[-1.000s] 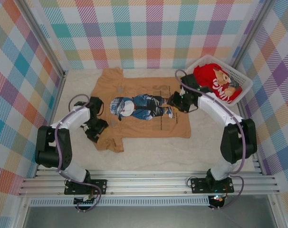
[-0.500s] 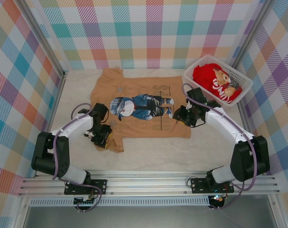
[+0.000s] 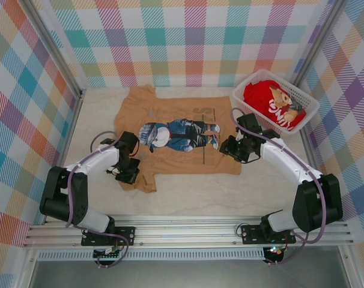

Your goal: Fold and stack the t-shirts

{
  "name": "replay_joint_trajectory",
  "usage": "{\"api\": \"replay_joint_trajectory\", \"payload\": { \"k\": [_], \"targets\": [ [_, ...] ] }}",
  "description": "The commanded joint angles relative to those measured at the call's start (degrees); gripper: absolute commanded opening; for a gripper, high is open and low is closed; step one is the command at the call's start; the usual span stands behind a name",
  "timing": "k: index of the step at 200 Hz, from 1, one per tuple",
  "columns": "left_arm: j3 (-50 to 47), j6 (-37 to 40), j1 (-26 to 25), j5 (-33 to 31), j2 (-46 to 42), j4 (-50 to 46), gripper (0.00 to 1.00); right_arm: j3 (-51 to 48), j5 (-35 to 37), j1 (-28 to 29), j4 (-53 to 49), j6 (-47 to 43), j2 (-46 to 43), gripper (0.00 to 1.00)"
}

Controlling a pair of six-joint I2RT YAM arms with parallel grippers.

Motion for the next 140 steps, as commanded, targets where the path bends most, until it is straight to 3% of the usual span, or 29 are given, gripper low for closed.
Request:
{"api": "replay_joint_trajectory", "payload": {
  "k": [1,63,87,140],
  "targets": [
    [-1.39,0.87,-1.46,-1.52,-5.50,-7.22,0.01,-0.73,0.72,-0.19,-0.05,-0.40,-1.31,0.35],
    [-12.48,0.15,-5.39,-0.89,-22.60,-19.94,0.00,-2.08,1.12,-0.32,-2.12,-1.13,0.44,0.34],
    [-19.97,-4.13,-6.32,2.82,-26.77,-14.58,0.00,-4.29,0.73,-1.01,-2.05,-0.57,0.79,0.34],
    [-22.29,-6.13,-9.16,1.03,-24.09,-6.82,0.00,-12.16,1.33,-7.17,-2.15,1.01,-2.38,0.37]
  ]
}}
